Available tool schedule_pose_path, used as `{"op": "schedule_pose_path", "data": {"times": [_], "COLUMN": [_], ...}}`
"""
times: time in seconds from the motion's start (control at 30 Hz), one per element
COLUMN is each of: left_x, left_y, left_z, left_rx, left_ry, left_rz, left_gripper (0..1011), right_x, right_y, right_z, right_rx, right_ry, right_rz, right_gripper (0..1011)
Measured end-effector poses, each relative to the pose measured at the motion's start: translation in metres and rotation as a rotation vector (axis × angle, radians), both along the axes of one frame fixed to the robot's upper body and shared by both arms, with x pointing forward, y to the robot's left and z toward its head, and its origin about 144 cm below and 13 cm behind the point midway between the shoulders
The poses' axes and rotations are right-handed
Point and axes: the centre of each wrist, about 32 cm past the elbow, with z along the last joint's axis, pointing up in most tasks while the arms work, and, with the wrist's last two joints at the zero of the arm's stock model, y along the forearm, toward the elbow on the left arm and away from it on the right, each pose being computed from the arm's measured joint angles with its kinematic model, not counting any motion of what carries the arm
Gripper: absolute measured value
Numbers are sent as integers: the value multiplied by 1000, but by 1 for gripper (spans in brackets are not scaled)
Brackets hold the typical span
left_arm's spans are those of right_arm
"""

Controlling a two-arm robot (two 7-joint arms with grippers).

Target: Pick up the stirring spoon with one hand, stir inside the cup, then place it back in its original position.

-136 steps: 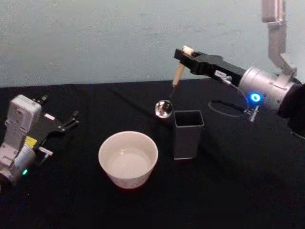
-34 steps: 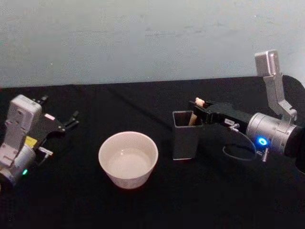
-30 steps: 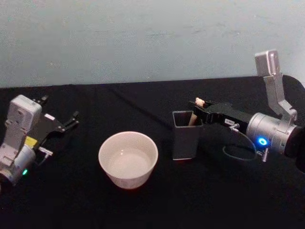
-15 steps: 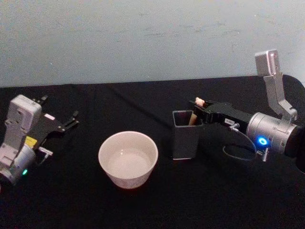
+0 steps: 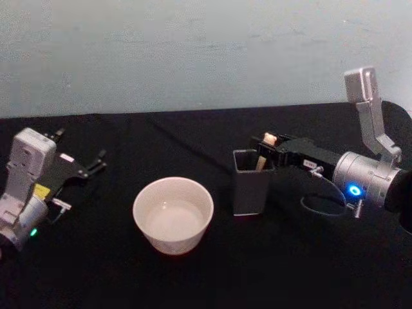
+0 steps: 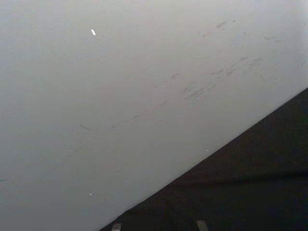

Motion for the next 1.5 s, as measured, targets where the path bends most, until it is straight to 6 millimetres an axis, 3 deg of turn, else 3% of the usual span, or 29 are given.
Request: {"op": "schedule_pose_path", "data": {"times": [0.37, 0.6, 0.87, 1.13, 1.33, 1.5], "left_x": [0, 0, 0, 0, 0, 0], "left_y": [0, 0, 0, 0, 0, 0], "left_z": [0, 0, 0, 0, 0, 0], "left_rx": [0, 0, 0, 0, 0, 0], "left_ry": [0, 0, 0, 0, 0, 0], "left_rz": [0, 0, 0, 0, 0, 0], "left_gripper": [1001, 1001, 1001, 1001, 1002, 1001], "right_x": [0, -2, -7, -7, -5, -13], "right_y": [0, 0, 7, 14, 12, 9], "right_z": [0, 1, 8, 10, -7, -33], "right_rx": [1, 7, 19, 14, -70, -170], "right_ry": [0, -34, -179, -331, -335, -326], "right_rz": [0, -2, -87, -292, -400, -432], "right_gripper": [824, 985, 1003, 1003, 1003, 1003]}}
